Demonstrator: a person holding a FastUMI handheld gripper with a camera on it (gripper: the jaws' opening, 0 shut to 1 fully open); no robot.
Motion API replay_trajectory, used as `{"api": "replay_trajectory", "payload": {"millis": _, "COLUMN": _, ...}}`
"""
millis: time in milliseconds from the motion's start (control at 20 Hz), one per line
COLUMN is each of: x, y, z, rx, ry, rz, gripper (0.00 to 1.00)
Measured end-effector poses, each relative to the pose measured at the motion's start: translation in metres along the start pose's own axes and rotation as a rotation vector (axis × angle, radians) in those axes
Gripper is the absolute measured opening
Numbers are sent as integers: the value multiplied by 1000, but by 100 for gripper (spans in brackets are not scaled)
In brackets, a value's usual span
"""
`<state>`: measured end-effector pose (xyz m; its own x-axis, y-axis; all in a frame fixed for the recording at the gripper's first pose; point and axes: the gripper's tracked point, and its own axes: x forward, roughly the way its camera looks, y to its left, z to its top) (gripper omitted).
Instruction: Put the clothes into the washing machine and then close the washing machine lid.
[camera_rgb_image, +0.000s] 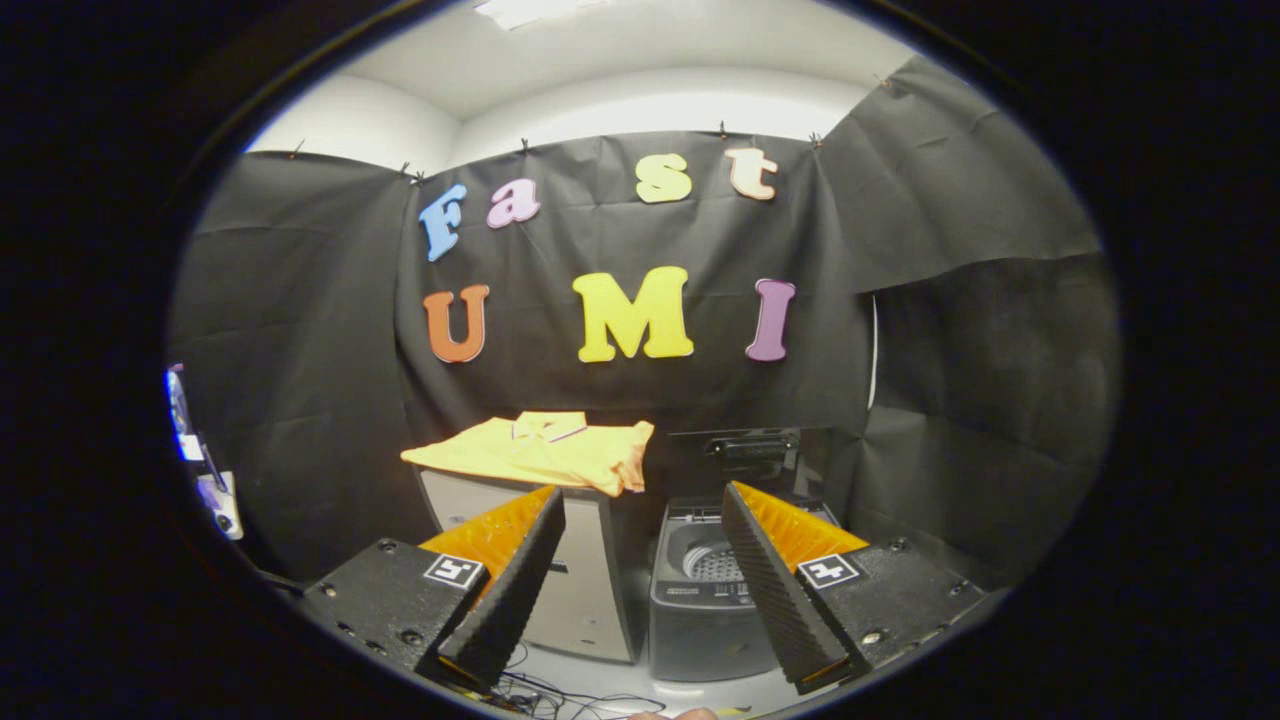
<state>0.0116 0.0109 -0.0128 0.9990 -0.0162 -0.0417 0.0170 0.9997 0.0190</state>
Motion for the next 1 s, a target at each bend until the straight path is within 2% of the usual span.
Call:
{"api": "replay_trajectory", "payload": {"millis": 350, "x": 18, "y": 43, "z": 26, "rx": -10, "ry": -30, "rz": 17, "gripper": 99}}
{"api": "replay_trajectory", "payload": {"millis": 800, "x": 58, "y": 116, "z": 32, "rx": 19, "ry": 47, "rz": -14, "gripper": 99}}
{"api": "replay_trajectory", "payload": {"millis": 1000, "x": 81, "y": 152, "z": 42, "rx": 55, "ry": 87, "rz": 15, "gripper": 99}}
